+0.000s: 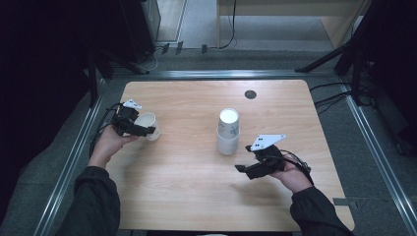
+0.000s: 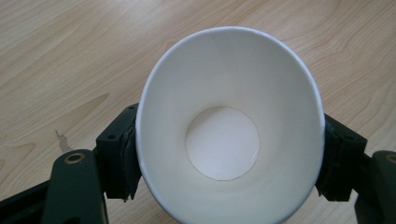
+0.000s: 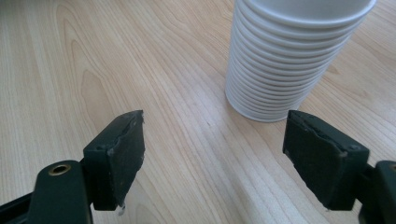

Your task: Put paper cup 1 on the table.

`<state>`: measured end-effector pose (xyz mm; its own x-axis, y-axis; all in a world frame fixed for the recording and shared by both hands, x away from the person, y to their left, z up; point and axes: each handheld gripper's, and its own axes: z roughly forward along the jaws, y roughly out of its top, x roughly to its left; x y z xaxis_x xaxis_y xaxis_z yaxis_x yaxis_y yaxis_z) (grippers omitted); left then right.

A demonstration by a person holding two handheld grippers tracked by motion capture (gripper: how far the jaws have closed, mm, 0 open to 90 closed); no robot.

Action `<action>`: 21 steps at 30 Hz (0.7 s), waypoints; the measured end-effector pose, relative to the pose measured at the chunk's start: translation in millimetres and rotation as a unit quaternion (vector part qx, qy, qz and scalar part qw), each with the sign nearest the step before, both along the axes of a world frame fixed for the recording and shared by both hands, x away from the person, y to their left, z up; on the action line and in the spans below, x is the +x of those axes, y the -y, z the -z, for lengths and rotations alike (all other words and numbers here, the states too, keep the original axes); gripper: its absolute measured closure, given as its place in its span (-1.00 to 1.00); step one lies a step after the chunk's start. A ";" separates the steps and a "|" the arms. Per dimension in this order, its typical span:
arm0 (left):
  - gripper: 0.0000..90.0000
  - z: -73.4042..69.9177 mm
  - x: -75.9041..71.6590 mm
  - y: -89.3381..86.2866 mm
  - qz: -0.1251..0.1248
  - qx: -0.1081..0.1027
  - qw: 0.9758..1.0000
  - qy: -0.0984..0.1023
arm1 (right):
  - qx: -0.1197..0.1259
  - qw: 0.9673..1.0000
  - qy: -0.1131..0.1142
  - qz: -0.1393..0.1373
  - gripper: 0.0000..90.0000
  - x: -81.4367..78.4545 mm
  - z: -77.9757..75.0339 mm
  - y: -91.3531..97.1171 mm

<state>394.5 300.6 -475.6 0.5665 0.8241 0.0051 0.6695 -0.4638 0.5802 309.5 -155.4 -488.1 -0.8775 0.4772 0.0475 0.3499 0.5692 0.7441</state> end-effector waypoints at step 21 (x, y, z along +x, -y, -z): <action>-0.67 11.0 5.1 4.2 -0.011 0.002 1.000 -0.026 | -0.006 1.000 -0.001 0.008 -0.53 1.7 2.2 3.1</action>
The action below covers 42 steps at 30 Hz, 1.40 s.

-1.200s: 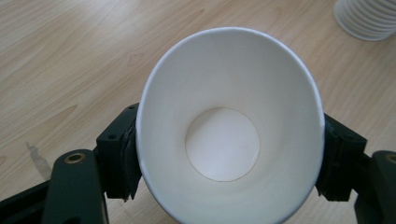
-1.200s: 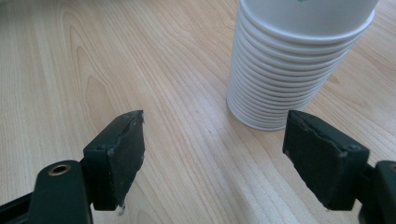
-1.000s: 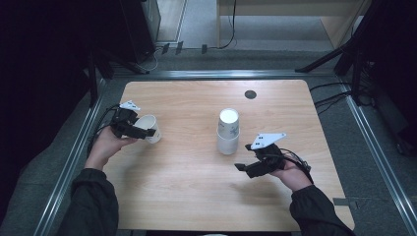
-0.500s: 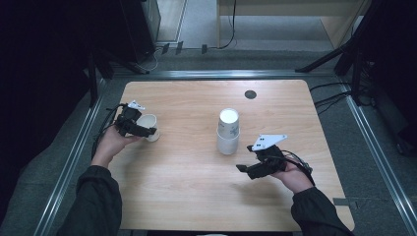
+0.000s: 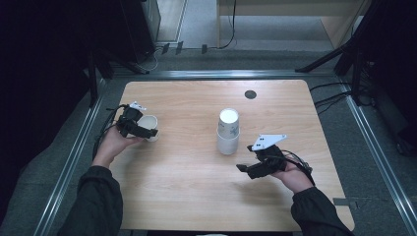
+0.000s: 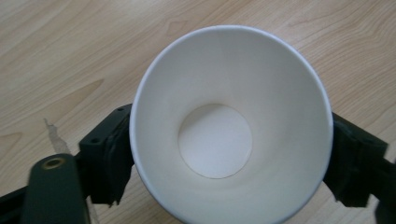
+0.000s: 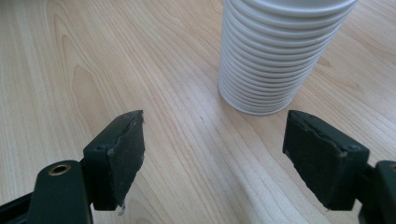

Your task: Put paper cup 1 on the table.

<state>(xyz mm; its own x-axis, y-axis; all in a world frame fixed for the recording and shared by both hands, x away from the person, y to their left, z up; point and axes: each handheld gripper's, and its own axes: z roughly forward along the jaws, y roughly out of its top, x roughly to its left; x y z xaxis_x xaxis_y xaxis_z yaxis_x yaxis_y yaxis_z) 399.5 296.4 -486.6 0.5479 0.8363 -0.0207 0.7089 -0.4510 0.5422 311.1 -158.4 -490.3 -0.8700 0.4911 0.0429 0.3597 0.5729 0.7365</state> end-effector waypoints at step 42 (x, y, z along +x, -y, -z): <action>-0.72 -60.7 -48.0 -6.8 0.043 -0.102 0.994 0.015 | 0.000 1.000 -0.011 -0.016 -0.61 13.2 -2.7 2.2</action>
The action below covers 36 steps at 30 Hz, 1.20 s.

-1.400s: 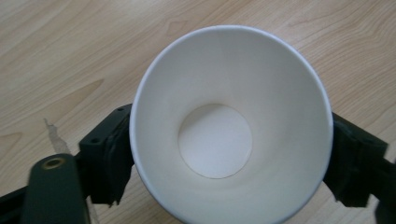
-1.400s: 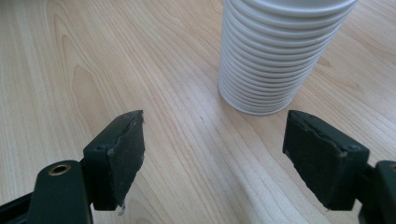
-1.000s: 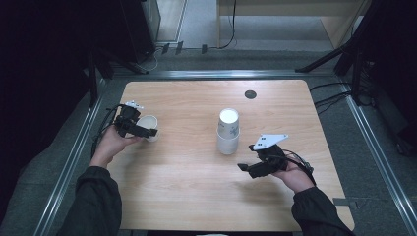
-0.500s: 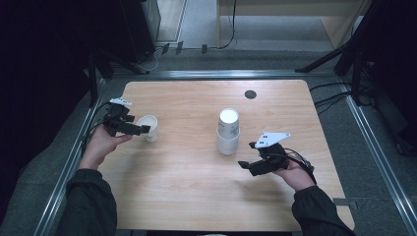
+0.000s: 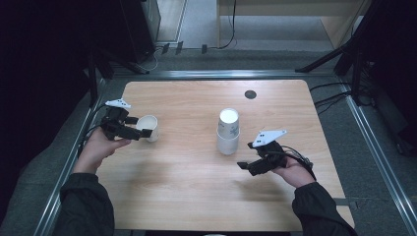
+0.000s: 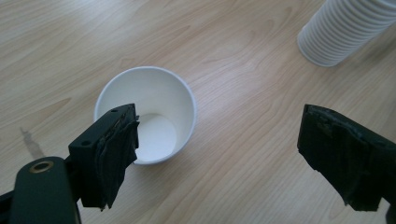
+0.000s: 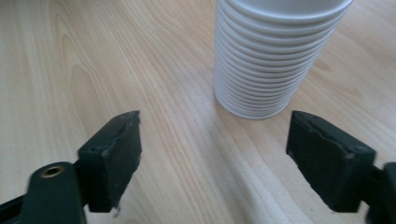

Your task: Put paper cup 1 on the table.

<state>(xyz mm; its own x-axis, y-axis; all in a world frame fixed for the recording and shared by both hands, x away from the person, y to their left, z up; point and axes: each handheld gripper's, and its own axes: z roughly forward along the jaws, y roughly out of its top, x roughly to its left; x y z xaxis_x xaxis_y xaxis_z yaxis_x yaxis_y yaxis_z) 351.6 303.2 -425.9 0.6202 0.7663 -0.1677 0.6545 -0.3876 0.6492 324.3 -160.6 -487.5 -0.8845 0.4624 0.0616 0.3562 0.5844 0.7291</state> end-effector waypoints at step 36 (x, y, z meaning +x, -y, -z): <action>-0.70 18.0 -17.2 78.2 0.118 -0.008 0.993 -0.008 | 0.037 0.997 -0.069 -0.026 -0.39 39.4 -39.5 12.8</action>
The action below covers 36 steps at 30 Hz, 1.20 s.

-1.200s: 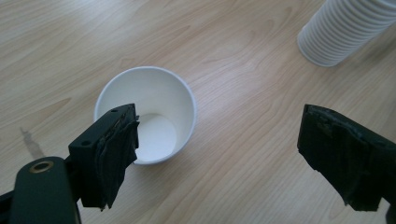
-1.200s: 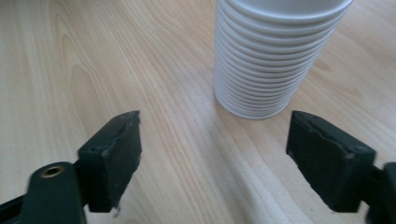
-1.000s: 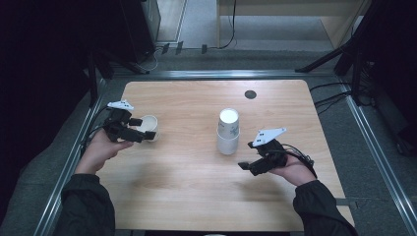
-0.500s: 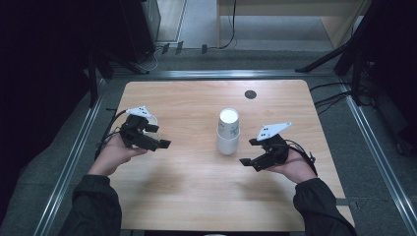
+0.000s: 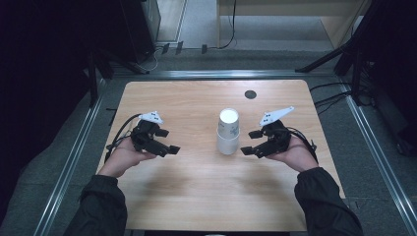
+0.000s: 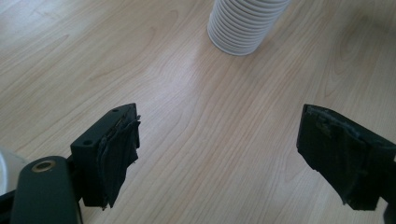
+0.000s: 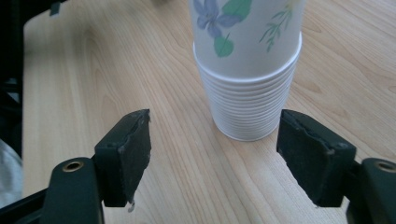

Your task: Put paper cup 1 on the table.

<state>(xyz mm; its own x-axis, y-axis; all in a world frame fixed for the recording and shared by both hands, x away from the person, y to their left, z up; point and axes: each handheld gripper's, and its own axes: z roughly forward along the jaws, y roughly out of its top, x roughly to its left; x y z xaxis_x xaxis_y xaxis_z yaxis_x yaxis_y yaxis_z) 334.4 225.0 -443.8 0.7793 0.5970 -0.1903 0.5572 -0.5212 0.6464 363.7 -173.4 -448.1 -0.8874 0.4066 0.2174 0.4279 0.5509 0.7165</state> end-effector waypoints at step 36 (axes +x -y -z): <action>-0.67 13.9 -4.1 9.8 0.030 -0.001 1.000 -0.003 | -0.165 0.978 0.042 -0.117 -0.49 52.7 -63.0 -80.9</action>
<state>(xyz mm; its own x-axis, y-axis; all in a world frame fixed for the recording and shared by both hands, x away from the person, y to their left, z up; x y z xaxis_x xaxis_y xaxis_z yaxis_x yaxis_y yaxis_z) 330.3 215.2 -457.7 0.8124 0.5490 -0.1965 0.5292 -0.5526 0.6439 416.5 -92.5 -385.1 -0.9739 0.2249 0.0308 0.2088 0.8342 0.5103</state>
